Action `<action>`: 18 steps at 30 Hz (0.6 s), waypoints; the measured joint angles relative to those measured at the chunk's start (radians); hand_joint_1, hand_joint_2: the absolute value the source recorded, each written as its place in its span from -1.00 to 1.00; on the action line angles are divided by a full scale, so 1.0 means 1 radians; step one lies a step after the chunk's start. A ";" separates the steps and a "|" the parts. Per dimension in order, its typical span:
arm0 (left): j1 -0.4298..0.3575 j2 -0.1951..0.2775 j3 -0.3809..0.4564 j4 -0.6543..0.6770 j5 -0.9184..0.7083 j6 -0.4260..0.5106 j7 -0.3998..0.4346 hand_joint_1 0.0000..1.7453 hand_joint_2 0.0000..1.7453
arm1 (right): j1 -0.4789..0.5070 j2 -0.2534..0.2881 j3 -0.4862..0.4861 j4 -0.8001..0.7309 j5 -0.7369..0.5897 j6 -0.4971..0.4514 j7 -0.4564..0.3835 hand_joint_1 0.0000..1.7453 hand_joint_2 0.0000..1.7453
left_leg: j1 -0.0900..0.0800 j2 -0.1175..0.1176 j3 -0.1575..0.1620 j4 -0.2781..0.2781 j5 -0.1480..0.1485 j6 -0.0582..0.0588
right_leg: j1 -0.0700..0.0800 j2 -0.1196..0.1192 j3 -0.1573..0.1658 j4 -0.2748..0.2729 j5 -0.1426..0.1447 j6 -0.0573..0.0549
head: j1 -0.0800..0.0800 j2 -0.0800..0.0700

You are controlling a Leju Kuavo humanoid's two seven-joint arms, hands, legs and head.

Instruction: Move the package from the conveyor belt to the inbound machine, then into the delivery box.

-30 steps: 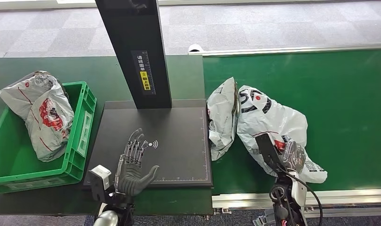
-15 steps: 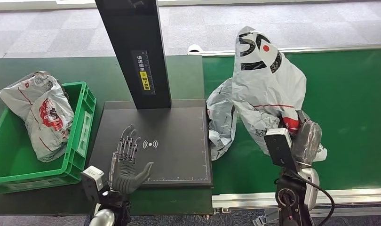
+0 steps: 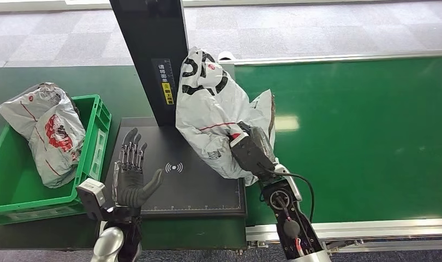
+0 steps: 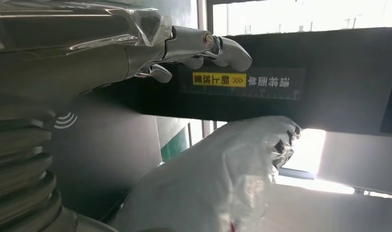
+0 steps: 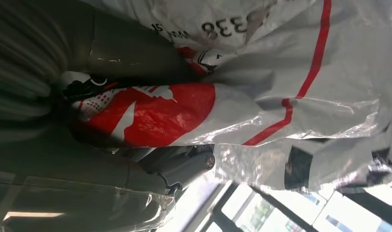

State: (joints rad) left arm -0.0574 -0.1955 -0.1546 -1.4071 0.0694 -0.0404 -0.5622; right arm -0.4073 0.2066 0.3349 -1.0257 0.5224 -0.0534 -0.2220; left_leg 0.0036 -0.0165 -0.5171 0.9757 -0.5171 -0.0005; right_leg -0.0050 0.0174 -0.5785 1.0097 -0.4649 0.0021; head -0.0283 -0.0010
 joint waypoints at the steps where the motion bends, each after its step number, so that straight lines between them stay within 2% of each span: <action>1: 0.000 0.000 0.006 -0.005 0.000 0.004 0.002 -1.00 1.00 | -0.009 0.008 0.014 0.030 -0.004 0.004 -0.002 1.00 1.00 | 0.000 0.000 0.000 0.000 0.000 0.000 | 0.000 0.000 0.000 0.000 0.000 0.000 | 0.000 0.000; 11: -0.001 0.001 0.072 -0.031 -0.002 0.017 0.007 -1.00 1.00 | -0.075 0.068 0.100 0.248 -0.029 0.033 -0.020 1.00 1.00 | 0.000 0.000 0.000 0.000 0.000 0.000 | 0.000 0.000 0.000 0.000 0.000 0.000 | 0.000 0.000; 12: -0.002 0.001 0.076 -0.031 -0.002 0.018 0.007 -1.00 1.00 | -0.079 0.072 0.105 0.260 -0.031 0.035 -0.022 0.90 1.00 | 0.000 0.000 0.000 0.000 0.000 0.000 | 0.000 0.000 0.000 0.000 0.000 0.000 | 0.000 0.000; 15: -0.007 0.001 0.087 -0.031 -0.002 0.021 0.007 -1.00 1.00 | -0.092 0.083 0.115 0.292 -0.034 0.043 -0.027 -0.60 1.00 | 0.000 0.000 0.000 0.000 0.000 0.000 | 0.000 0.000 0.000 0.000 0.000 0.000 | 0.000 0.000; 16: -0.010 0.001 0.090 -0.031 -0.002 0.021 0.007 -1.00 1.00 | -0.097 0.086 0.119 0.303 -0.035 0.045 -0.027 -1.00 1.00 | 0.000 0.000 0.000 0.000 0.000 0.000 | 0.000 0.000 0.000 0.000 0.000 0.000 | 0.000 0.000; 18: -0.019 0.001 0.097 -0.031 -0.002 0.023 0.008 -1.00 1.00 | -0.110 0.094 0.128 0.326 -0.040 0.048 -0.030 -1.00 1.00 | 0.000 0.000 0.000 0.000 0.000 0.000 | 0.000 0.000 0.000 0.000 0.000 0.000 | 0.000 0.000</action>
State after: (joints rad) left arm -0.0766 -0.1942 -0.0571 -1.4385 0.0670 -0.0177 -0.5547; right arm -0.5169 0.3010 0.4634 -0.7000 0.4823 -0.0057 -0.2520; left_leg 0.0035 -0.0166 -0.5170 0.9758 -0.5171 -0.0005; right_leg -0.0050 0.0172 -0.5787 1.0096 -0.4649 0.0021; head -0.0282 -0.0011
